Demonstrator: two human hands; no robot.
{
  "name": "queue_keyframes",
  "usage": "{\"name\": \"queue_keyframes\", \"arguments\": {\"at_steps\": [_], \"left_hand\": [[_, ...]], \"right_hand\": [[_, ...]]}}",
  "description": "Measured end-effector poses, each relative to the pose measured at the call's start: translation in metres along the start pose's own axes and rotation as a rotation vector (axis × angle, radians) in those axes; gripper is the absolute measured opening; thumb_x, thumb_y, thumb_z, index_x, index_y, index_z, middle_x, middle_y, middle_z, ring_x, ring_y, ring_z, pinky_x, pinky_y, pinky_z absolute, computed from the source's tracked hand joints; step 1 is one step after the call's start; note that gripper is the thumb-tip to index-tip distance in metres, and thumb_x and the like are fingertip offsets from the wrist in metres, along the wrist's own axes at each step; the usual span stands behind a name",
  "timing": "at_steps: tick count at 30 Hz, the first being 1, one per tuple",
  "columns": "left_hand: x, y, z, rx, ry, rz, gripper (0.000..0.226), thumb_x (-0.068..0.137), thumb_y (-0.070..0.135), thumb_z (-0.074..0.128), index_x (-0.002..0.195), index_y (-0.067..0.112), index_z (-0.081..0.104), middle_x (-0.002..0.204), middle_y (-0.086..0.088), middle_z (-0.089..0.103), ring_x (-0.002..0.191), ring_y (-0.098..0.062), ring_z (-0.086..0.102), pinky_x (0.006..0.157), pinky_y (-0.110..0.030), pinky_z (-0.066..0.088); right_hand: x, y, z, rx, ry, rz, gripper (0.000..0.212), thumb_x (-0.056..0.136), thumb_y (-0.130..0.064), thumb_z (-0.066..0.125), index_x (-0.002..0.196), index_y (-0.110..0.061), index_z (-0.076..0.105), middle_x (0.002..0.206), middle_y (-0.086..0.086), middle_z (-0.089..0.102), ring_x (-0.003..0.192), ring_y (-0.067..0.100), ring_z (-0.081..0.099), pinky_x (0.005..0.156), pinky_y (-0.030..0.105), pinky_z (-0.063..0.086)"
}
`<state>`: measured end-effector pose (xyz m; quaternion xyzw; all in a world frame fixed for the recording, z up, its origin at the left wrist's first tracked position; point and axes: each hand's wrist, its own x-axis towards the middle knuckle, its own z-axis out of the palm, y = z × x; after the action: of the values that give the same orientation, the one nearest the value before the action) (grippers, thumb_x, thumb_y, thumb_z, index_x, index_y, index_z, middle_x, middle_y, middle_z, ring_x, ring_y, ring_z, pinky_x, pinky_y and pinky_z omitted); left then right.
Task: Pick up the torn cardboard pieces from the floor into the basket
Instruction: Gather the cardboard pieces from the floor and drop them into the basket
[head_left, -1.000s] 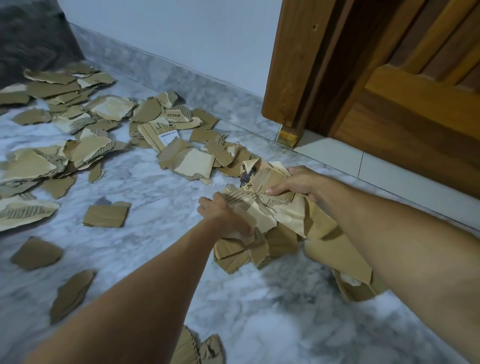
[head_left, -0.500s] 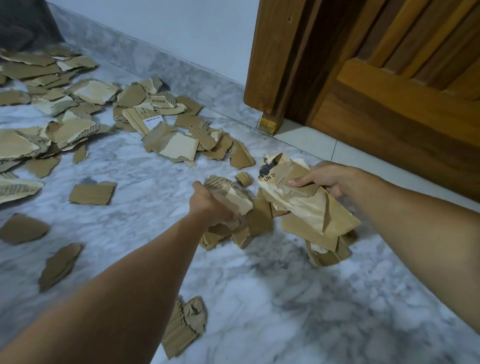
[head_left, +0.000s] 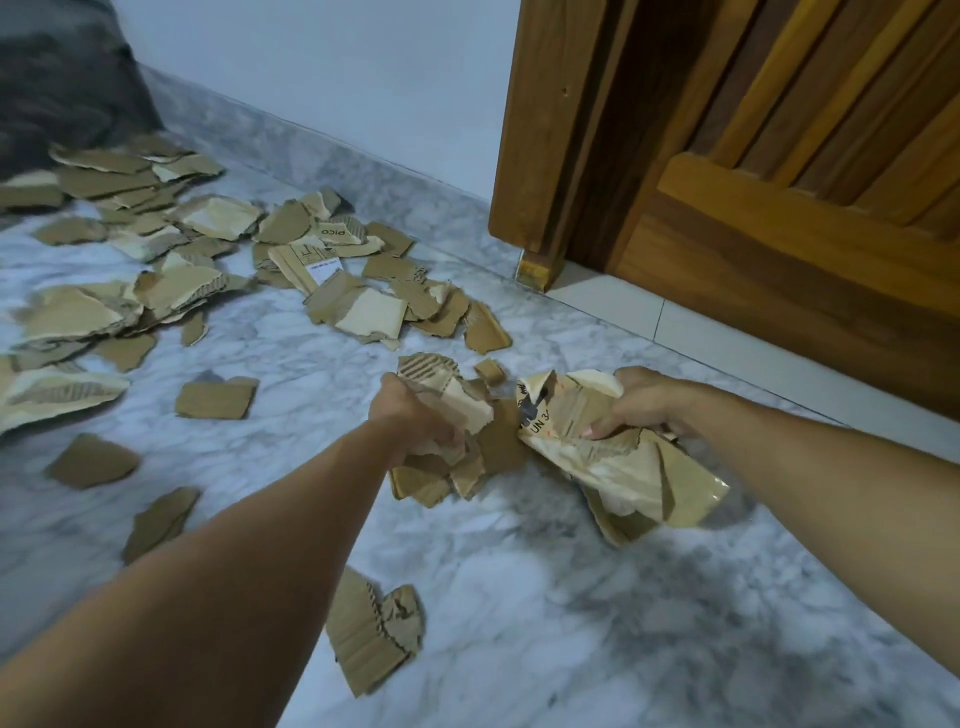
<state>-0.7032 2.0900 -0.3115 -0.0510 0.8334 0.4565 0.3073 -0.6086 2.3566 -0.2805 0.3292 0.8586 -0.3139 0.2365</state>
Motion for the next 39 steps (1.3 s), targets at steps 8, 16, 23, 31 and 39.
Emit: {"name": "queue_keyframes", "arguments": {"at_steps": [8,16,23,31,39], "left_hand": [[-0.035,0.038,-0.137,0.065,0.100,0.107,0.077,0.041,0.007,0.091,0.112,0.007,0.059,0.104,-0.013,0.067,0.089,-0.028,0.067,0.048,-0.029,0.056],[-0.128,0.074,-0.340,0.231,0.272,0.182,0.045,0.052,0.003,0.089,0.095,0.001,0.074,0.096,-0.017,0.073,0.087,-0.033,0.071,0.083,-0.047,0.058],[-0.221,0.042,-0.490,0.330,0.355,0.108,0.045,0.036,0.010,0.092,0.077,0.008,0.073,0.086,-0.015,0.073,0.079,-0.034,0.071,0.072,-0.044,0.058],[-0.320,-0.056,-0.599,0.268,0.490,-0.017,0.034,0.053,0.002,0.087,0.083,0.005,0.072,0.071,-0.007,0.074,0.064,-0.021,0.070,0.059,-0.029,0.053],[-0.349,-0.164,-0.630,0.151,0.595,-0.222,0.074,0.036,0.015,0.096,0.101,0.006,0.062,0.090,-0.010,0.073,0.083,-0.030,0.070,0.075,-0.044,0.060]], "right_hand": [[-0.042,-0.120,-0.017,0.027,0.003,-0.255,0.054,0.060,-0.030,0.093,0.104,-0.015,0.065,0.106,0.006,0.070,0.093,0.020,0.067,0.086,0.038,0.057],[-0.123,-0.292,-0.011,0.069,-0.006,-0.538,0.044,0.061,-0.028,0.092,0.093,-0.011,0.068,0.094,0.010,0.074,0.083,0.027,0.071,0.076,0.041,0.060],[-0.207,-0.437,0.029,0.130,-0.125,-0.749,0.039,0.061,-0.027,0.091,0.083,-0.012,0.063,0.079,0.007,0.068,0.075,0.024,0.063,0.069,0.032,0.042],[-0.320,-0.576,0.108,0.022,-0.339,-0.909,0.065,0.030,-0.051,0.097,0.074,-0.013,0.069,0.076,0.010,0.068,0.060,0.024,0.056,0.068,0.033,0.045],[-0.387,-0.630,0.234,0.045,-0.500,-0.913,0.058,0.056,-0.033,0.092,0.102,-0.006,0.069,0.106,0.012,0.071,0.096,0.032,0.067,0.097,0.055,0.046]]}}
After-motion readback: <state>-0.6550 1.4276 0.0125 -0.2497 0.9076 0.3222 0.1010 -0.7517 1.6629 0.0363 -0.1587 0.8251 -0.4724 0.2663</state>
